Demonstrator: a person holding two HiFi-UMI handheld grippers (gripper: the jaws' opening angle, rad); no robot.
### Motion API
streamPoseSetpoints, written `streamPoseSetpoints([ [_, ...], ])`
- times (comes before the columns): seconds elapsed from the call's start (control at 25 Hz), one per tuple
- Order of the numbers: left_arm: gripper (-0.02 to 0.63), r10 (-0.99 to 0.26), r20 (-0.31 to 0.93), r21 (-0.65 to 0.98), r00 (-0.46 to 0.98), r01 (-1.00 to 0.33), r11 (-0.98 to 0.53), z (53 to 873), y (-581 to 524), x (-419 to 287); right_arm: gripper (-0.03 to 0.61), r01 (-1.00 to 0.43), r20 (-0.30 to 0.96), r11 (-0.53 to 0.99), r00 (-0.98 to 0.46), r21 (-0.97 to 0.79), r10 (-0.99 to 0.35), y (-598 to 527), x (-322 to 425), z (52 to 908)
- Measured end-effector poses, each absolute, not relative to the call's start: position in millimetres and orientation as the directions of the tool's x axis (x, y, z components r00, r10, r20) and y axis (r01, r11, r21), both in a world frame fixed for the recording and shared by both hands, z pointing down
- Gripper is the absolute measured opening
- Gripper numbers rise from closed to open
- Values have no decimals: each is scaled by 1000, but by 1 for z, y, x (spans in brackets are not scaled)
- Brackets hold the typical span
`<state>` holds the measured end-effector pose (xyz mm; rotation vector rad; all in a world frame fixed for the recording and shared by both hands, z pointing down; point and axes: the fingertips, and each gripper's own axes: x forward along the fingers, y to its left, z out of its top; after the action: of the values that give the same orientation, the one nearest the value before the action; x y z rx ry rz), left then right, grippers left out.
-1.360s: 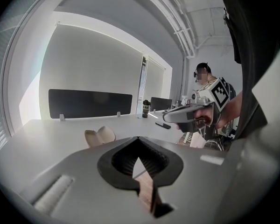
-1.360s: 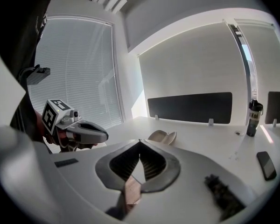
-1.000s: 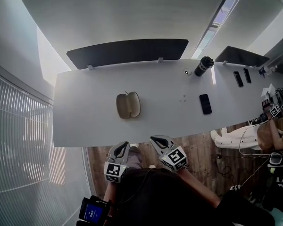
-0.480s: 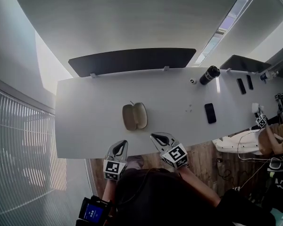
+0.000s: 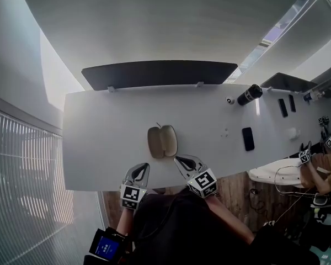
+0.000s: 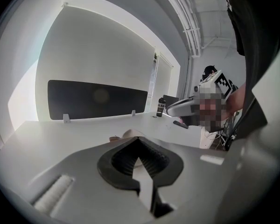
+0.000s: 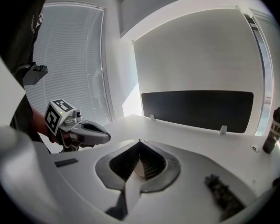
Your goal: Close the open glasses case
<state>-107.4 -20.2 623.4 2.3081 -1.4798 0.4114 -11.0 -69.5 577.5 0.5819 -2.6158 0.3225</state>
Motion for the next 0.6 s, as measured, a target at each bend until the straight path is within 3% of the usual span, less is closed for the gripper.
streamPoseSetpoints([
  [0.6, 8, -767, 515, 140, 384, -920, -367, 655, -45, -101, 5, -424, 479, 892, -823, -157, -307, -104, -1, 604],
])
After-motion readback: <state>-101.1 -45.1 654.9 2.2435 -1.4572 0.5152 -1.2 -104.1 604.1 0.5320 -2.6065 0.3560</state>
